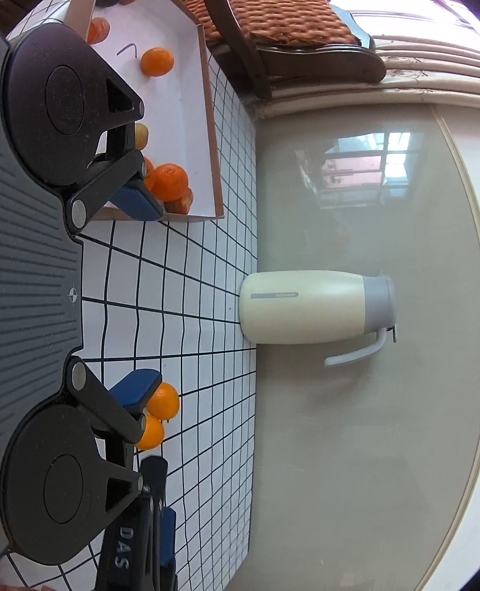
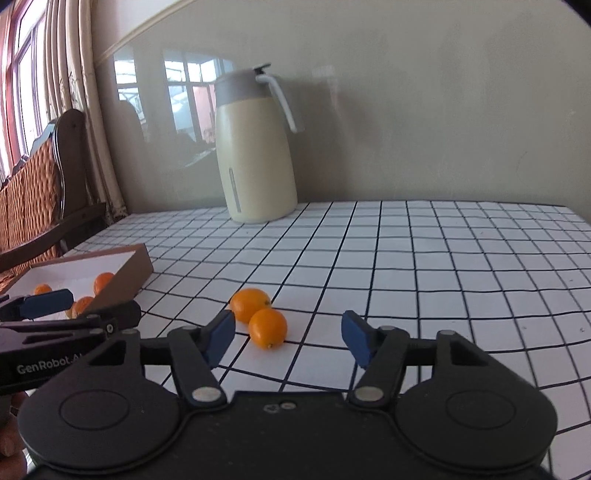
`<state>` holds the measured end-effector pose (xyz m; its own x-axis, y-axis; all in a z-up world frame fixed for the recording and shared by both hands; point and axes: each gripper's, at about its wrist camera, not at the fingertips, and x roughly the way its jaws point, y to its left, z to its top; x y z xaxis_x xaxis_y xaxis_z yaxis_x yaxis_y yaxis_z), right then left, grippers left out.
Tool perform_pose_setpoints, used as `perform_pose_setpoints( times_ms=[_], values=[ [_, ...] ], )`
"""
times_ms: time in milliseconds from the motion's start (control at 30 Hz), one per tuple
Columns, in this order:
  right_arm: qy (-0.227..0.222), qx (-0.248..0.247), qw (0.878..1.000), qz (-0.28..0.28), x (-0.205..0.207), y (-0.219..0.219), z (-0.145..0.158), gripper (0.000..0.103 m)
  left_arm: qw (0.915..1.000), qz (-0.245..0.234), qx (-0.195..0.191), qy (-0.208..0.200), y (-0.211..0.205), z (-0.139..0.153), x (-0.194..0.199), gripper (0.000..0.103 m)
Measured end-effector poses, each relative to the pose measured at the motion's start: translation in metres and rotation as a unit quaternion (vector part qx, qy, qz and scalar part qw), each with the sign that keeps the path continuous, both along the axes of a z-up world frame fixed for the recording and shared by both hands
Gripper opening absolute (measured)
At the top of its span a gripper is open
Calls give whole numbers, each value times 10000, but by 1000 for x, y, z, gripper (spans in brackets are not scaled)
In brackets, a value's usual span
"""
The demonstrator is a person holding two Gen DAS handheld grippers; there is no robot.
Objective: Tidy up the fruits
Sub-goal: 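Move both open tools back from the box toward the remaining oranges on the table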
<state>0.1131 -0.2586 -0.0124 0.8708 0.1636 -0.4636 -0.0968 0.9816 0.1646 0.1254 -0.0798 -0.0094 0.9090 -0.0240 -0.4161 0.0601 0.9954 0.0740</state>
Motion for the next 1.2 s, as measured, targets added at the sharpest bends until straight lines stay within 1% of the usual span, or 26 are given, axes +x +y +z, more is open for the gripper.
perform_pose_setpoints(
  times_ms=[100,167,267,400,500,600,733,900,1200],
  values=[
    [97,-38,9999,8,9,4,-4,54,10000,33,22,32,0,-2,2,88],
    [182,-12,9998,29,16,6,-7,50,10000,59,8,60,1,-2,4,88],
    [257,30,9997,47,23,8,-10,49,9999,94,37,54,2,-2,8,88],
    [341,-32,9994,94,30,15,-13,46,9999,105,99,39,1,-3,9,88],
    [415,-47,9991,95,35,19,-15,40,9999,81,139,64,-1,-5,12,88],
    [474,-25,9988,77,39,19,-16,36,9998,41,162,101,-3,-7,14,88],
    [626,-62,9980,95,45,21,-18,22,9997,37,193,164,-5,-9,19,88],
    [548,-202,9983,-55,40,14,-17,22,9995,-37,187,245,-10,-11,25,88],
    [616,-162,9963,-571,24,-35,-17,22,9975,-577,257,327,-46,-16,38,88]
  ],
)
